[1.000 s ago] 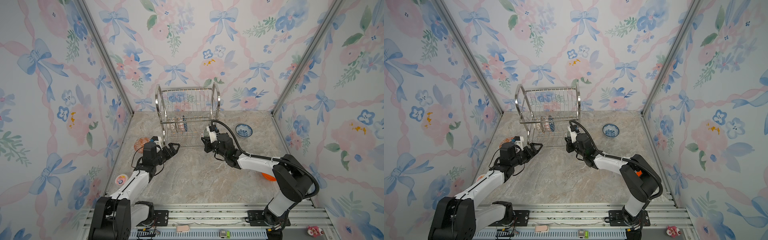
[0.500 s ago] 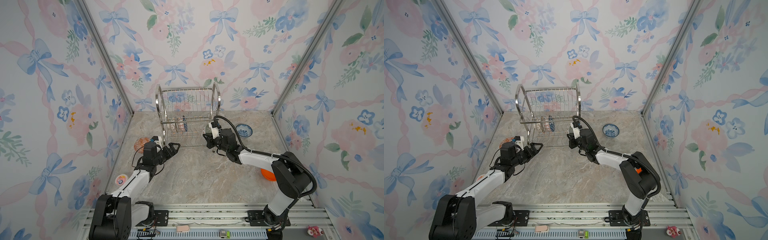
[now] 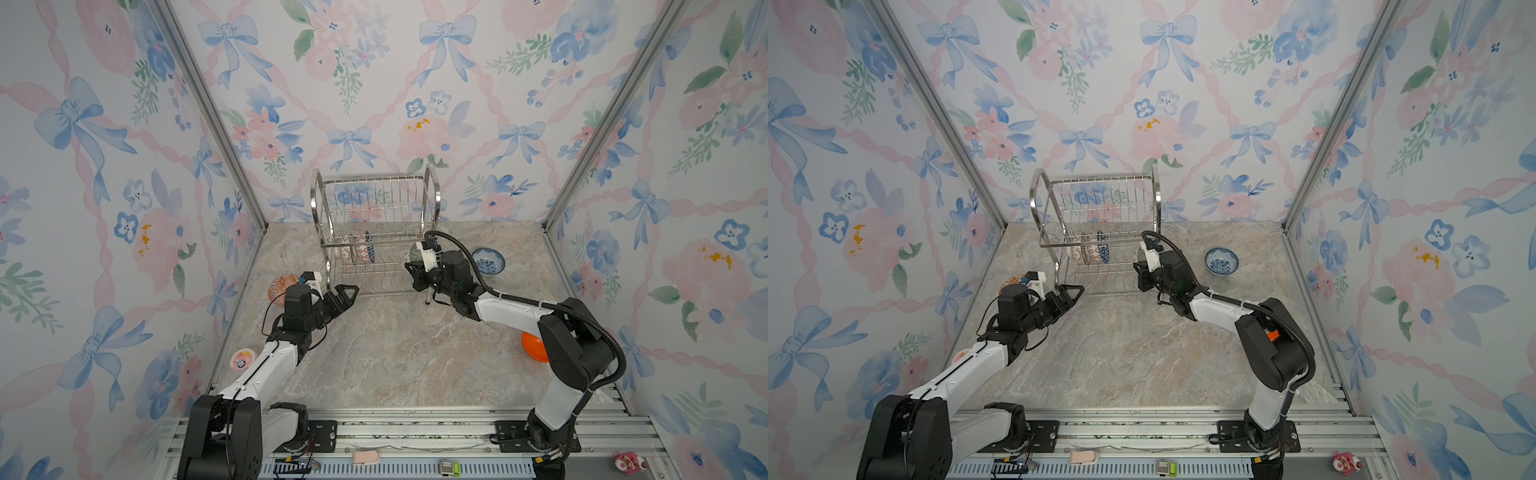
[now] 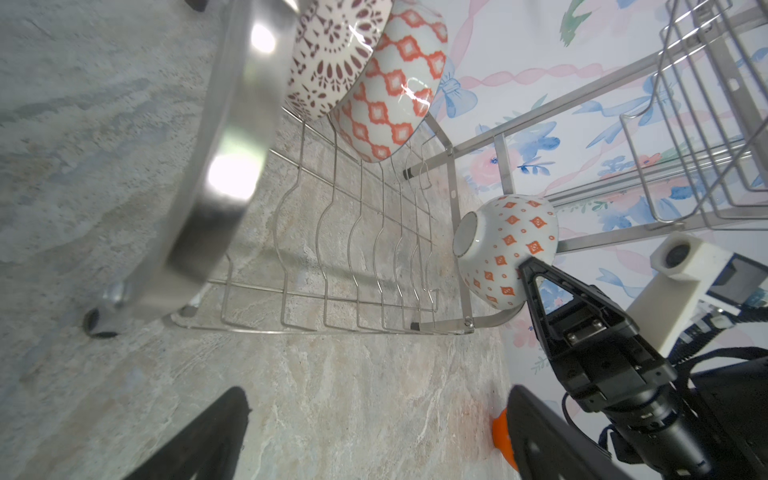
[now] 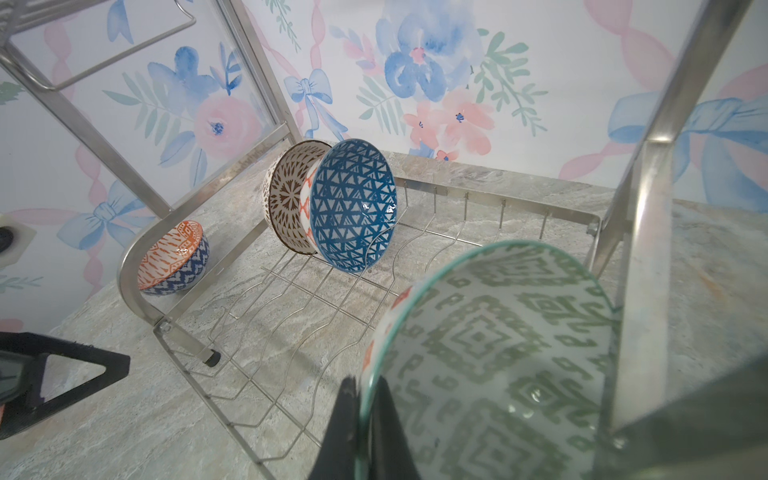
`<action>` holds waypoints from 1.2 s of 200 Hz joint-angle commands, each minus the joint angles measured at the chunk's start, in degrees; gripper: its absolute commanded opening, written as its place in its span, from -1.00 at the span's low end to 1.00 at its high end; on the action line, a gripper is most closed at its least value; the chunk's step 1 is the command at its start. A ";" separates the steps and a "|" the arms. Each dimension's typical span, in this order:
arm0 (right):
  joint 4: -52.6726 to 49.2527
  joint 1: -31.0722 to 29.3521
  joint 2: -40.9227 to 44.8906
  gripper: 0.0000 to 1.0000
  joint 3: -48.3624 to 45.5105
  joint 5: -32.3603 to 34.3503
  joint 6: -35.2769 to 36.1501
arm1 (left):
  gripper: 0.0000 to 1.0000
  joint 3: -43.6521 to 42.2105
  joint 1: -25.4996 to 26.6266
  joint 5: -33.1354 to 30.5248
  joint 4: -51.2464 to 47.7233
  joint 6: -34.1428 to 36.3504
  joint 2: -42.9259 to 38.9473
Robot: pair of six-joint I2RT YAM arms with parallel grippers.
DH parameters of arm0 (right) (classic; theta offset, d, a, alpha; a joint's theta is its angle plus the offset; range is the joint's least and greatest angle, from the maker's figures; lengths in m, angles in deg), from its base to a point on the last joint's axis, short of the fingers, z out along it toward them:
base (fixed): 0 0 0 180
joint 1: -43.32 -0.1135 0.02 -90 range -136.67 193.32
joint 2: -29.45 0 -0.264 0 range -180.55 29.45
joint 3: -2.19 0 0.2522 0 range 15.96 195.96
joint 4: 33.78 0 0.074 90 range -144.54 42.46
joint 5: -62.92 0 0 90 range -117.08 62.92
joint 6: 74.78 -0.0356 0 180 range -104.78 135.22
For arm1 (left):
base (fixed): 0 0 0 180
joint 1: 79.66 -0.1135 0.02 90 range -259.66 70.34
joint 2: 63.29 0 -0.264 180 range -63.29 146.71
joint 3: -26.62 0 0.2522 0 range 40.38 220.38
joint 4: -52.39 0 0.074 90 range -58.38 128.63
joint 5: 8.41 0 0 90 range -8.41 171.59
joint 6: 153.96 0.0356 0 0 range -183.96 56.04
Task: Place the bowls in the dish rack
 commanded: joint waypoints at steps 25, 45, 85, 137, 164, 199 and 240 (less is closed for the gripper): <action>9.75 1.11 -1.80 -0.93 2.10 -2.38 -3.57 | 0.96 0.74 -0.97 -3.99 -1.07 1.03 -0.76; 12.46 0.46 -2.19 -0.92 1.41 -3.08 -4.97 | 0.96 1.01 -0.94 -4.71 -0.82 1.44 0.29; 16.30 -1.72 -3.02 -0.89 0.76 -2.56 -5.95 | 0.96 1.28 -0.95 -6.31 -0.32 2.08 1.20; 22.00 -4.07 -5.73 -0.84 -0.04 -1.91 -9.55 | 0.96 1.19 -0.53 -6.08 1.17 1.94 2.65; 27.03 -4.82 -7.89 -0.84 -0.89 -1.65 -12.61 | 0.96 1.39 -0.11 -5.92 1.74 1.73 3.21; 32.15 -5.14 -11.48 -0.83 0.04 -1.64 -15.88 | 0.96 1.28 0.31 -5.50 2.04 1.83 3.33; 35.36 -5.14 -15.28 -0.84 2.37 -2.14 -17.19 | 0.96 1.52 0.28 -5.13 2.01 2.02 3.77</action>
